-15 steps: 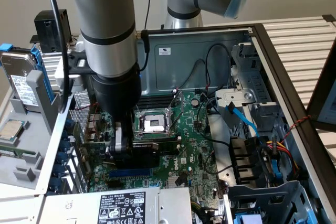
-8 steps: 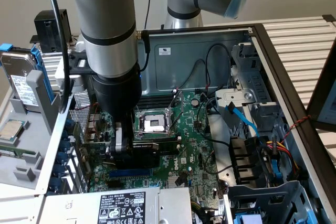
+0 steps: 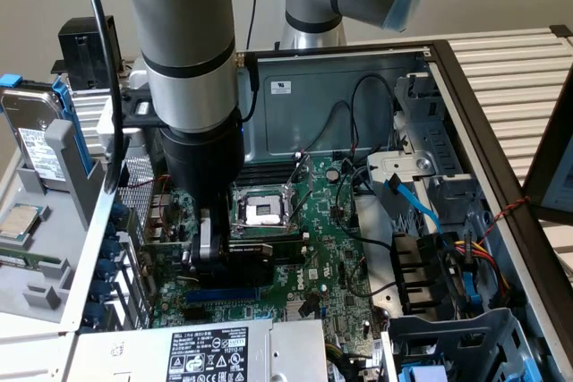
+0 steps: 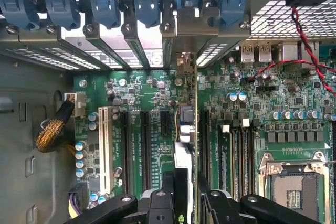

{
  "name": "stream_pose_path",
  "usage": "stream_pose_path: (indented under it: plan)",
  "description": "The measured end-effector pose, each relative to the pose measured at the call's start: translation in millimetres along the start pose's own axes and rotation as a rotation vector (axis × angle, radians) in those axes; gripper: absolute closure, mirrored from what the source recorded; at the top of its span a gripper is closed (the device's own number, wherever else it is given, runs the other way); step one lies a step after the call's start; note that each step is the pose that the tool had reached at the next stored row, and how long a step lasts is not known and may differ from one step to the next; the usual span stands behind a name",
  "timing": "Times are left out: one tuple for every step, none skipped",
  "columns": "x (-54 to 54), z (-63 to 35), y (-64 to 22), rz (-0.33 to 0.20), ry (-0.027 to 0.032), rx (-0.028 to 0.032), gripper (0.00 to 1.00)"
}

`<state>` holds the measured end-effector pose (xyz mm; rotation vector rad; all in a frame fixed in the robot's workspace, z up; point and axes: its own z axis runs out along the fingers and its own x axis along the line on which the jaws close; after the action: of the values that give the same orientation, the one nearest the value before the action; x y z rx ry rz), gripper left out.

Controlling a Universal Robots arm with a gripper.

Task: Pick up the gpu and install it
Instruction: 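Insert the gpu into the slot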

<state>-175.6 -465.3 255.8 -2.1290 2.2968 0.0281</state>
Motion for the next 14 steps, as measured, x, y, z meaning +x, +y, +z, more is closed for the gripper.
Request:
stream_pose_path:
  plan:
    - [0.0,0.0,0.0,0.000,0.0000,0.0000,0.73]
    - [0.0,0.0,-0.1,0.000,0.0002,0.0000,0.73]
    - [0.0,0.0,-0.1,0.000,0.0001,0.0000,0.73]
    - [0.0,0.0,-0.1,0.000,0.0002,-0.0001,0.73]
    - [0.0,0.2,-0.1,0.000,0.0002,-0.0001,0.73]
    - [-0.1,0.7,-0.1,0.000,0.0000,0.0000,0.73]
    - [0.0,1.2,-0.1,0.000,-0.0001,0.0001,0.73]
    - [0.0,1.5,-0.1,0.000,0.0001,0.0000,0.73]
    - [0.0,1.7,-0.1,0.000,0.0003,-0.0001,0.73]
    - [0.1,1.9,-0.1,0.000,0.0004,-0.0002,0.73]
    - [0.0,2.2,-0.1,0.000,0.0005,0.0000,0.73]
    - [0.0,2.2,-0.1,0.000,0.0005,0.0000,0.73]
    - [0.0,2.2,-0.1,0.000,0.0005,0.0000,0.73]
    - [0.1,2.2,-0.1,0.000,0.0006,0.0000,0.73]
